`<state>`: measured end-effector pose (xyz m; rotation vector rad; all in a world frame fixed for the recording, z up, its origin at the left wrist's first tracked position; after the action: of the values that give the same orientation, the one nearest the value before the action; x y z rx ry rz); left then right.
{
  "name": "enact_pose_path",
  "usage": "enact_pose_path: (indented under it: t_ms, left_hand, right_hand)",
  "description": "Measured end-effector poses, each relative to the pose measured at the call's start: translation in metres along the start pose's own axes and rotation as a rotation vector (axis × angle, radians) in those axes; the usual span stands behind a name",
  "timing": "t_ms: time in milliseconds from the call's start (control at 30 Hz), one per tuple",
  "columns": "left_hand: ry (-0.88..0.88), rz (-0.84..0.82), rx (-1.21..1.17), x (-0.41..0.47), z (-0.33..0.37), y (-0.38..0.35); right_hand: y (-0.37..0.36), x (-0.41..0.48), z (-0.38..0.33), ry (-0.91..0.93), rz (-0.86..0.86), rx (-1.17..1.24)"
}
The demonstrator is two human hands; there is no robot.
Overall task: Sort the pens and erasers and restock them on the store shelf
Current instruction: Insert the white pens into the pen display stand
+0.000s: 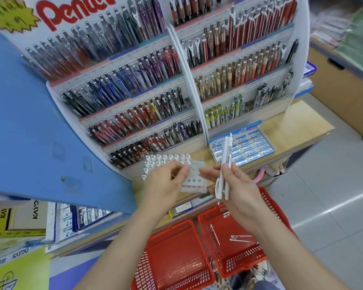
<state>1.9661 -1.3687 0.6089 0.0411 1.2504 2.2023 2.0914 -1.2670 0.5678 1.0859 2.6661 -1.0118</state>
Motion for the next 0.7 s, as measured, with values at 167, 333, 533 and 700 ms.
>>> enact_pose_path:
  t_ms: [167,333,533,700]
  left_hand:
    - [0.264,-0.425,-0.620,-0.052,0.020,-0.039]
    - [0.409,-0.327,-0.881,-0.060,0.007,-0.042]
    - [0.359,-0.016,-0.829,-0.054,-0.013,-0.006]
    - [0.275,0.063,-0.755,-0.049,-0.018,0.020]
  right_hand:
    - [-0.014,0.000,-0.005,0.060,0.002,0.035]
    - [-0.018,-0.003,0.000,0.024,-0.064,-0.009]
    - [0.000,0.003,-0.008,-0.012,0.044,0.107]
    - [0.010,0.007,-0.019,-0.054,0.027,0.089]
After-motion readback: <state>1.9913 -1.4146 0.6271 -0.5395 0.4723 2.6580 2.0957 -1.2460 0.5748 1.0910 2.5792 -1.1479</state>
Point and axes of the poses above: each hand's wrist, its own x-axis towards the middle knuckle, its own y-axis out of the back of the hand, z = x × y, the point moved 6 cm from there along x, towards the middle knuckle, and after that the axes turned 11 degrees about y, right-handed, at the moved point
